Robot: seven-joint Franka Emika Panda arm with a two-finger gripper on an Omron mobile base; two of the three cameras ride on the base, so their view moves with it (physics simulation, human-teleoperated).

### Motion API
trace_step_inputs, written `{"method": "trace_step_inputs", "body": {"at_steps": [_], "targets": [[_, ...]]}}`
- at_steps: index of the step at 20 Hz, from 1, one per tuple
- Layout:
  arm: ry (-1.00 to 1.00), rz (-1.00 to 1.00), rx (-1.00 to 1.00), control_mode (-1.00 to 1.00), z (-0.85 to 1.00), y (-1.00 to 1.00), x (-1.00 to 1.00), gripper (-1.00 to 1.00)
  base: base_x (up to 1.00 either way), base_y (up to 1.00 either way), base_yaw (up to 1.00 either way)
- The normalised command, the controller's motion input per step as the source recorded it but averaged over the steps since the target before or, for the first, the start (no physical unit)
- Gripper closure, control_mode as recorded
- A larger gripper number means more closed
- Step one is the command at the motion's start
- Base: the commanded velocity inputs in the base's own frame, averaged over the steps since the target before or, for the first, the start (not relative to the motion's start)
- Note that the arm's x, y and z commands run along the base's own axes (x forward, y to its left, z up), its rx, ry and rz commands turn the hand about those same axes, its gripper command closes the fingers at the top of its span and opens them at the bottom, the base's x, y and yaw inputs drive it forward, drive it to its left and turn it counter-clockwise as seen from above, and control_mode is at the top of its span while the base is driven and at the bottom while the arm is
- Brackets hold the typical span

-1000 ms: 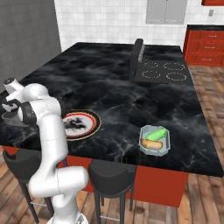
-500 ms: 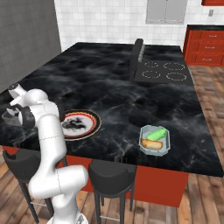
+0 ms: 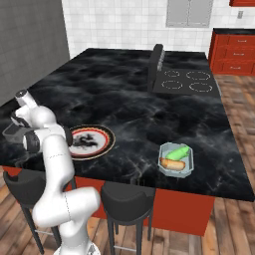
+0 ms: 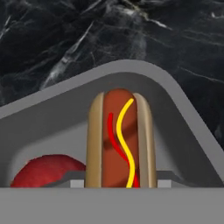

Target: Place one cooked food and one vegetable from the large plate to each tupperware container.

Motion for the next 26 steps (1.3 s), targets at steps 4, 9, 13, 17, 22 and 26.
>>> {"method": "trace_step_inputs", "body": {"at_steps": [4,9,13,17,22,26], "targets": [[-0.03,0.00,0.00,-1.00,-0.07,0.14,0.05,-1.00,0.00,0.00,0.00],[-0.06,0.01,0.01,-1.00,-0.01,-0.05,-0.35,-1.00,0.00,0.00,0.00],[-0.07,0.03,0.19,-1.00,-0.19,-0.86,-0.99,-1.00,0.00,0.00,0.00],[-0.12,0.01,0.40,-1.00,-0.41,-1.00,-1.00,-1.00,0.00,0.00,0.00],[0.03,-0.01,0.53,-1.00,-0.74,-1.00,-1.00,-1.00,0.00,0.00,0.00],[0.66,-0.08,0.23,-1.00,-1.00,-1.00,-0.89,-1.00,0.00,0.00,0.00]]}}
